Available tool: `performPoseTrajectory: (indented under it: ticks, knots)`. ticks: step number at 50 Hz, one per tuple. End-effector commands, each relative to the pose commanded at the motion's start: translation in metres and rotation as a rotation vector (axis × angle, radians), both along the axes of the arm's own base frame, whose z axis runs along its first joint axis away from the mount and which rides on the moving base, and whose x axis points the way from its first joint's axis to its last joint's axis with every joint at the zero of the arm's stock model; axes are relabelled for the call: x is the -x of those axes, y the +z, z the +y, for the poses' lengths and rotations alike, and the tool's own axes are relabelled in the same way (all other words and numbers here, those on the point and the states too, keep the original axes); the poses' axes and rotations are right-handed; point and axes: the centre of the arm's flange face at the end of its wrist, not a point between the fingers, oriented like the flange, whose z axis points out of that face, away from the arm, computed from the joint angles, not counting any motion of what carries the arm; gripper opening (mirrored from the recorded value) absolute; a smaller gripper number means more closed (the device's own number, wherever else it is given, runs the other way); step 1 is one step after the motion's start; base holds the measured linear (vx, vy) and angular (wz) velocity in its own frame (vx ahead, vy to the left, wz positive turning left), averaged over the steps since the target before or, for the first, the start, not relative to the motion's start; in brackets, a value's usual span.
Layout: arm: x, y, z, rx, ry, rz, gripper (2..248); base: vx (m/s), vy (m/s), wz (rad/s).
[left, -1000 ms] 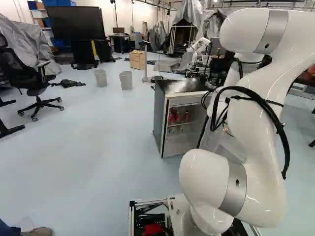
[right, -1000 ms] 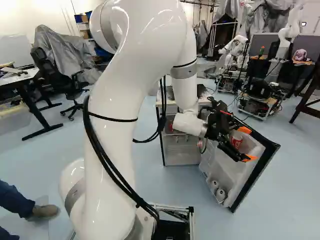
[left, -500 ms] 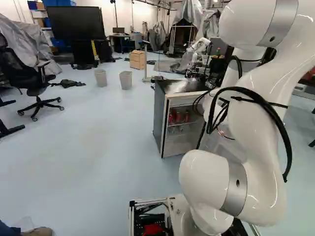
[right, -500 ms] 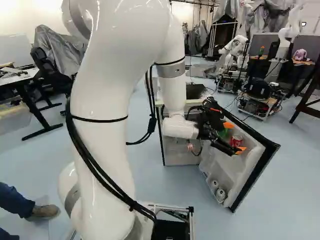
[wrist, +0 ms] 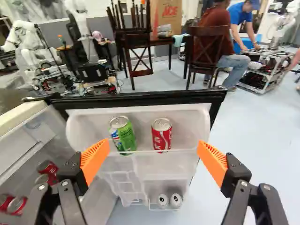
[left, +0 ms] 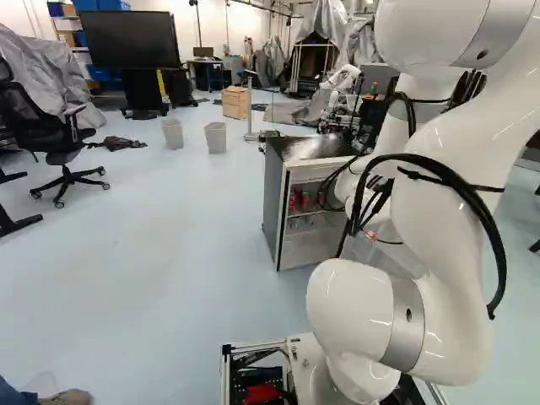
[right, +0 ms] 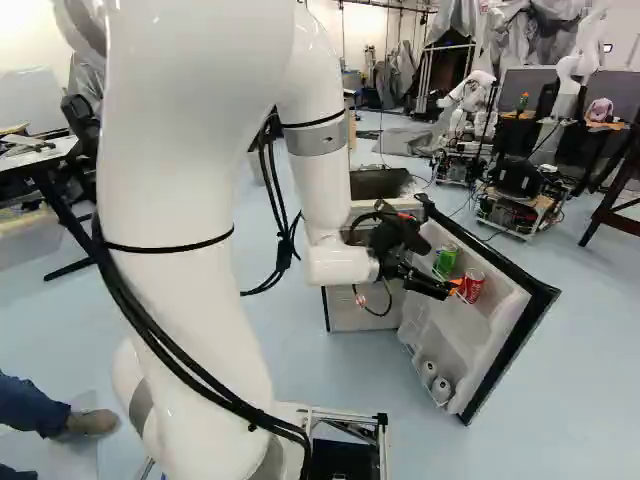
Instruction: Grab a drink from the fridge
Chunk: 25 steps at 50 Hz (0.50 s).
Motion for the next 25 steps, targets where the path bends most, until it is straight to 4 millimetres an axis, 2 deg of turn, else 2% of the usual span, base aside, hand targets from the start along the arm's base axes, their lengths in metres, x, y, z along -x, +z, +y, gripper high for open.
performPoseTrajectory:
  ticks: [13, 25]
  knots:
    - [0.008, 0.001, 0.025, -0.003, 0.162, 0.024, 247, 0.000, 0.000, 0.000]
    - [0.004, 0.001, 0.037, 0.000, 0.293, 0.038, 247, 0.000, 0.000, 0.000]
